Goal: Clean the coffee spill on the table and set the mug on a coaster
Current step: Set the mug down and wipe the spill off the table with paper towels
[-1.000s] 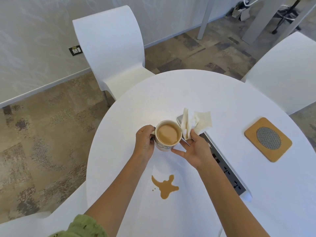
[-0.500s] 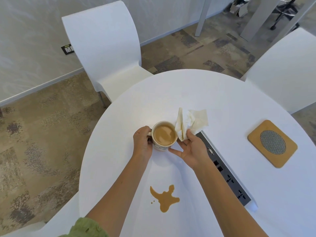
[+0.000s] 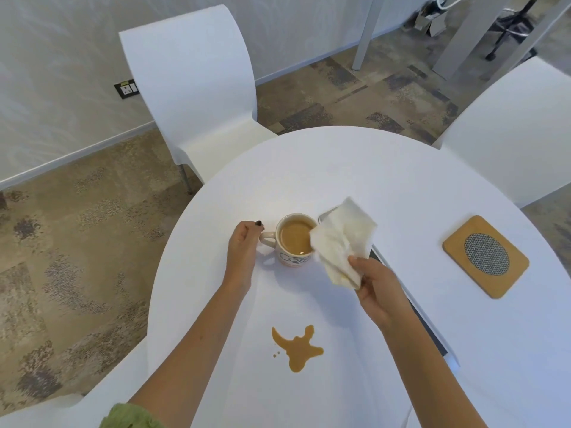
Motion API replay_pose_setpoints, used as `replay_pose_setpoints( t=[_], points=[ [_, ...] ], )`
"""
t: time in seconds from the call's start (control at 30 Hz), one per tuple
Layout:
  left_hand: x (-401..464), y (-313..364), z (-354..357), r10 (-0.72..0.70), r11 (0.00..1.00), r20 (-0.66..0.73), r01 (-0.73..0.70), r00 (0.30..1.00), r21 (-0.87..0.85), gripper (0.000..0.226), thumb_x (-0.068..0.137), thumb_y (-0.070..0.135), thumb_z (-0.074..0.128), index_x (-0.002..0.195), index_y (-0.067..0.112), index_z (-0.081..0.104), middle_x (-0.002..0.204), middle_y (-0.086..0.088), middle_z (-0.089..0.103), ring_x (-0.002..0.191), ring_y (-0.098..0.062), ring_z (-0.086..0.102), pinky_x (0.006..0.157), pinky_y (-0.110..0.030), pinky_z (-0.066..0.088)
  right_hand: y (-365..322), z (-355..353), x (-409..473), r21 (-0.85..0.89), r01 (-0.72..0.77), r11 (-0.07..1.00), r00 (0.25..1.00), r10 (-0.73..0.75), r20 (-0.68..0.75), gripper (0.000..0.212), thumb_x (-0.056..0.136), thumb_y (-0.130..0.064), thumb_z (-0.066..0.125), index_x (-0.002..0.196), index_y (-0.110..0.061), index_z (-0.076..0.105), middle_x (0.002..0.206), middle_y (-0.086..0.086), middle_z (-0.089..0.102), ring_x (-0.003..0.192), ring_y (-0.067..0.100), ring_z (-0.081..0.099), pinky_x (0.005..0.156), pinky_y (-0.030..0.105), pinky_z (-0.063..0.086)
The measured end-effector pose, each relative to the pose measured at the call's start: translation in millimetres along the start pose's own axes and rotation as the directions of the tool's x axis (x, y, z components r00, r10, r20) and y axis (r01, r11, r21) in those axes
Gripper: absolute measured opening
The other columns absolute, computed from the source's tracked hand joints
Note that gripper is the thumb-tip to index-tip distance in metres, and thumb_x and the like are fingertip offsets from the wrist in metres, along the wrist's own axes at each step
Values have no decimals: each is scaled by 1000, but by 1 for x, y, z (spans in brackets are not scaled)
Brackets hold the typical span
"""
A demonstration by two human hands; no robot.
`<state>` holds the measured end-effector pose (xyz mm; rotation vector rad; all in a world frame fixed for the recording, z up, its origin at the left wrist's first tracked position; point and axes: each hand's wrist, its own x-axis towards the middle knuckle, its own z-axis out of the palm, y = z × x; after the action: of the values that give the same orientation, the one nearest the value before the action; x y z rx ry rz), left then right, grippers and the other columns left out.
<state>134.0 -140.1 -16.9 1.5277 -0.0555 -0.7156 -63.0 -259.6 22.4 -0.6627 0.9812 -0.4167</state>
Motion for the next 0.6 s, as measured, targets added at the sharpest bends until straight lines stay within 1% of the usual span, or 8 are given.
replay_pose_setpoints(
  t=[0.1,0.23,0.33,0.4,0.43,0.5,0.53,0.6],
  points=[
    [-16,-2,-25,31,996,-73,-24,997,86,5,93,18,56,88,21,57,91,4,58,86,-13,51,70,-24,39,10,-16,-19,-198,55,979,994,-73,-85,32,81,3,60,59,-13,42,64,2,48,65,17,54,52,25,43],
    [-53,-20,-63,147,945,-109,-107,983,308,8,92,16,57,97,22,59,110,3,59,108,-15,51,83,-25,41,30,-25,-53,-499,111,860,970,-204,-136,11,67,-11,53,76,-7,48,76,6,48,69,21,48,56,30,39],
    [-80,-41,-91,292,799,-60,-209,954,564,18,91,11,57,105,22,59,118,7,57,117,-19,48,97,-35,38,47,-28,-79,-722,215,658,911,-401,-94,9,80,-5,46,87,-11,47,80,-1,55,59,16,46,47,21,37],
    [-96,-58,-109,349,667,-4,-245,937,704,28,89,8,58,113,22,58,129,4,55,125,-23,45,100,-40,34,60,-30,-93,-840,276,468,861,-509,-1,23,86,5,40,96,-14,47,100,-11,63,55,12,51,44,15,38],
    [-104,-67,-117,347,608,15,-238,938,757,33,88,8,59,118,22,57,135,1,53,129,-25,42,101,-45,34,69,-32,-97,-868,294,399,849,-526,46,30,87,6,38,105,-15,49,113,-12,61,62,11,57,49,14,43],
    [-120,-86,-130,310,500,39,-198,950,843,40,89,12,58,127,21,54,146,-3,44,137,-28,35,102,-53,32,90,-37,-99,-907,285,311,854,-513,93,45,92,4,35,131,-15,48,132,-7,53,102,15,62,87,21,49],
    [-129,-94,-135,290,449,49,-182,956,875,41,90,16,56,131,21,52,150,-3,40,139,-28,32,103,-54,31,102,-38,-98,-912,279,301,865,-492,102,50,93,4,35,139,-15,42,140,-5,47,123,16,52,104,23,38],
    [-144,-108,-141,279,358,81,-182,957,916,43,92,27,44,134,21,49,153,-3,35,142,-28,29,104,-53,32,126,-37,-95,-905,282,319,894,-430,127,53,95,3,32,145,-16,32,148,-8,33,139,14,31,113,22,19]
  ],
)
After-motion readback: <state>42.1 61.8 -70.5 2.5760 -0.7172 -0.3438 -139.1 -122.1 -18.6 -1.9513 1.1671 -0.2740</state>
